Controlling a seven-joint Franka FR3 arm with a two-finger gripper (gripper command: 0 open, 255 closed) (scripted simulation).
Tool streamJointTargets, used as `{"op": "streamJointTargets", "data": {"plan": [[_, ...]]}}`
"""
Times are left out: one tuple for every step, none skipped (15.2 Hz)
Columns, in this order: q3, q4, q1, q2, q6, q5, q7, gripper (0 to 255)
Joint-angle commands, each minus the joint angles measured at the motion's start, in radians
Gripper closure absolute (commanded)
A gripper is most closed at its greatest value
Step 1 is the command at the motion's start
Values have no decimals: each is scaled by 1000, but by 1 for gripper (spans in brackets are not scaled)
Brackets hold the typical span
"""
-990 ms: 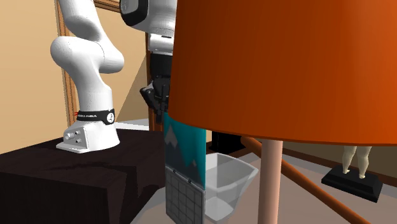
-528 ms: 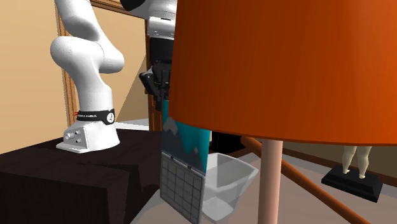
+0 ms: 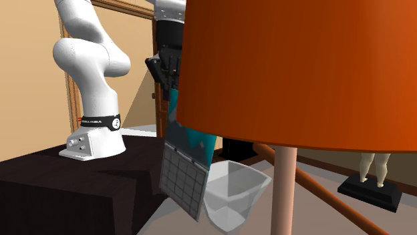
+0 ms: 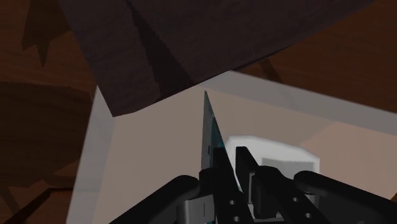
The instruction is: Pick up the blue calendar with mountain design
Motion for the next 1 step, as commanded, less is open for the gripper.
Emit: {"op": "streamJointTargets", "data": {"plan": [[2,7,1,-3,-10,1,1,255]]}}
